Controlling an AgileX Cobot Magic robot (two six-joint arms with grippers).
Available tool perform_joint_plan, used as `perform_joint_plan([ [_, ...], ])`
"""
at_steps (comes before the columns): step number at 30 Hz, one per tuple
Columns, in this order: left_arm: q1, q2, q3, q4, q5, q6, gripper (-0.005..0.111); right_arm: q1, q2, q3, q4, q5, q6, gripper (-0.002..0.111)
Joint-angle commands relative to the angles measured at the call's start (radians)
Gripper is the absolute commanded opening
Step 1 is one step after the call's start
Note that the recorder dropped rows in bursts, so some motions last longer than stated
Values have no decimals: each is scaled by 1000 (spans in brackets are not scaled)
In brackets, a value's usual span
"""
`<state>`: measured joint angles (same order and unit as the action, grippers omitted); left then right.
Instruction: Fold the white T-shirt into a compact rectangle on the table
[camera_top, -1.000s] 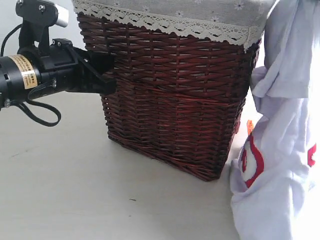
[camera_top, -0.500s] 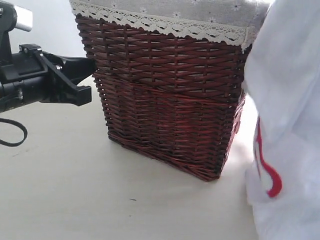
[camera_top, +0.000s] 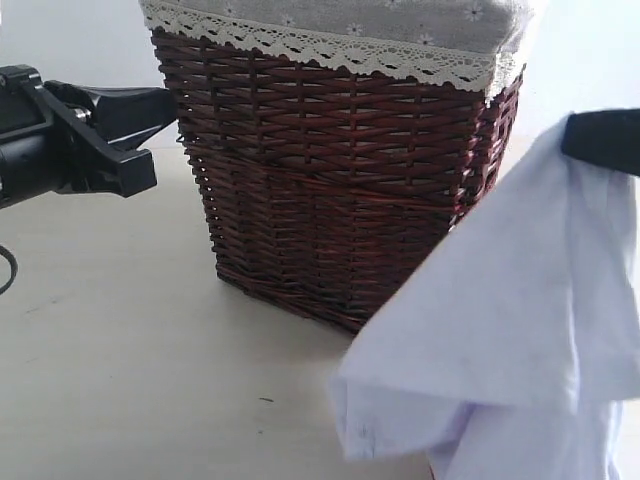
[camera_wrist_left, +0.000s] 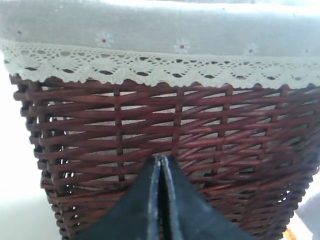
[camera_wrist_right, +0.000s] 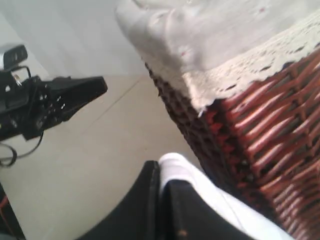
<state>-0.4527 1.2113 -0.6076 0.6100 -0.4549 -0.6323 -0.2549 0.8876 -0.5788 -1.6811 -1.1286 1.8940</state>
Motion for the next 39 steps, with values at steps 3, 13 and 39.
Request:
perform_joint_plan([
  [3,-2,54,-4,2,-56,2,0,0,265,2,276,-18,-233,0],
  [13,-2,312,-172,26,-145,-4,0,0,437,-111,313,-92,-299,0],
  [39,-11,571,-465,393,-215,-350,0,418,499,-145,181,438,-387,0],
])
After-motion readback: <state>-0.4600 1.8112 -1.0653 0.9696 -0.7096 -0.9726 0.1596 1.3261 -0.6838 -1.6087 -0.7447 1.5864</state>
